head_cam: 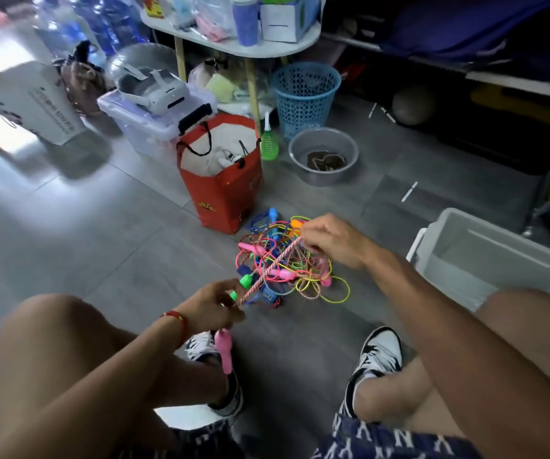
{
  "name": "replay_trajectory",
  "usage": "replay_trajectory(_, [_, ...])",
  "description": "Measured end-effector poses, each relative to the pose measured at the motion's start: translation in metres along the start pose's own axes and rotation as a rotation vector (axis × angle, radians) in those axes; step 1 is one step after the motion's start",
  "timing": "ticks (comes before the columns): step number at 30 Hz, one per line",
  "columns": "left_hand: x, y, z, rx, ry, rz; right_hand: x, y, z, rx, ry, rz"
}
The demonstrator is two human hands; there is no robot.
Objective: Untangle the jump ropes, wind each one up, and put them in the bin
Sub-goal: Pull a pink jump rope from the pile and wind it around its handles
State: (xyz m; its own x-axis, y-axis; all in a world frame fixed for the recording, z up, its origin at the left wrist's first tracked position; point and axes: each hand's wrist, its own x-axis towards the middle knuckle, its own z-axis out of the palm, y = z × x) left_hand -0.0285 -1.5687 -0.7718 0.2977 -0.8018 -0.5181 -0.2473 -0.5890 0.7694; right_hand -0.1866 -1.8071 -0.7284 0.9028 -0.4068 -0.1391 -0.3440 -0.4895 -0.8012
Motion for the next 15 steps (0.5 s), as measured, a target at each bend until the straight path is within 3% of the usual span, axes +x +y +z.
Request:
replay_trajectory(4, [0.006,0.037,0.027,-0.215,-0.022,0.203,-0.007,-0.028,0.016,-0.319,-0.112,-0.136])
replay_trajectory(7, [0.007,0.050,0.030,-0.260,0.064,0.304,-0.004,0.008,0.022,-0.361,-0.116,-0.005])
replay_trajectory(10, [0.018,0.032,0.009,-0.241,0.241,0.231,-0.016,0.064,0.011,-0.264,-0.092,0.266])
replay_trajectory(12, [0.029,0.014,-0.005,-0.018,0.338,0.098,-0.027,0.087,0.007,-0.398,-0.147,0.370])
replay_trajectory(15, [0.041,-0.006,-0.004,0.277,0.316,-0.101,-0.028,0.083,0.005,-0.456,-0.131,0.336])
